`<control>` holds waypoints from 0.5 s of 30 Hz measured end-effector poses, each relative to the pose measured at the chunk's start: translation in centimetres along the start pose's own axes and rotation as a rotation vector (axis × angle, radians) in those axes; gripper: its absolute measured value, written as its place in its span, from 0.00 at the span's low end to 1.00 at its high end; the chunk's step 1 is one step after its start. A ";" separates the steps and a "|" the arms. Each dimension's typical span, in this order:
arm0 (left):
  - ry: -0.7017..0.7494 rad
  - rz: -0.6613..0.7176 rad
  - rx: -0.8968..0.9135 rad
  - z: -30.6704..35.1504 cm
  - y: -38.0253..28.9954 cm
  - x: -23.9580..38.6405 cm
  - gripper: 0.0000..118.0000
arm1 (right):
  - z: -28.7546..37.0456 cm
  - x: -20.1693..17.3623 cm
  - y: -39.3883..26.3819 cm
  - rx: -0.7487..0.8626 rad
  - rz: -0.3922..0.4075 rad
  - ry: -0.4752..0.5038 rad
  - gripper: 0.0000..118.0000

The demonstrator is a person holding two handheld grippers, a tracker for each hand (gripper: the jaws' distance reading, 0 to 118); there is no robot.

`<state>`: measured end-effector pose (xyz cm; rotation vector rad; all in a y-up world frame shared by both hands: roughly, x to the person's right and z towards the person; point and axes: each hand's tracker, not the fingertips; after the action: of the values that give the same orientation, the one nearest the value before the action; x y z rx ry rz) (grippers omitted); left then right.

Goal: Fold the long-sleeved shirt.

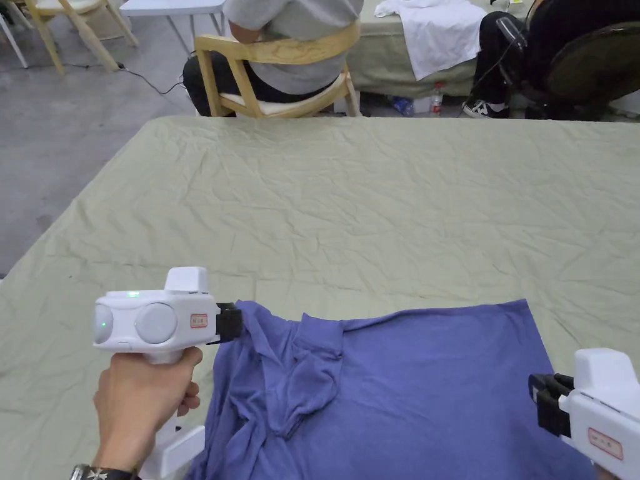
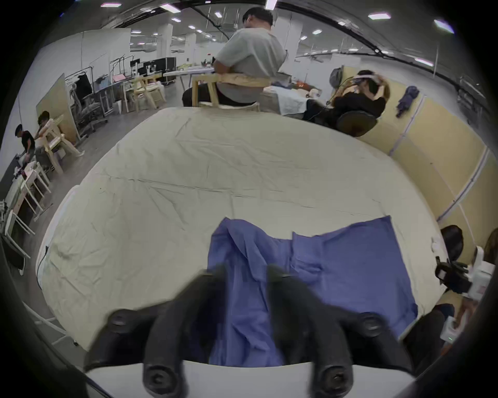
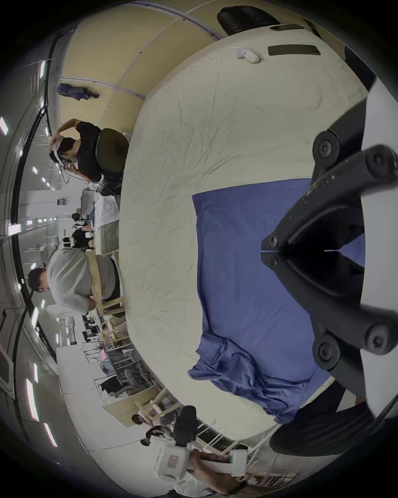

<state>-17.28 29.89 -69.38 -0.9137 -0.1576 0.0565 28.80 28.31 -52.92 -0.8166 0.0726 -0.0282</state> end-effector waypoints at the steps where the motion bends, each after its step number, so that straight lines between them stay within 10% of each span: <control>1: -0.021 -0.004 -0.009 -1.2 0.5 -0.3 0.48 | -0.7 0.1 0.0 -0.012 0.000 -0.003 0.00; 15: 0.009 0.055 -0.289 -17.1 1.6 -2.0 0.51 | -6.7 0.8 1.1 -0.120 -0.028 -0.019 0.00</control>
<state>-16.53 17.23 -81.17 -1.2064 -0.1343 0.0820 29.11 24.14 -58.33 -0.9378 0.0452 -0.0427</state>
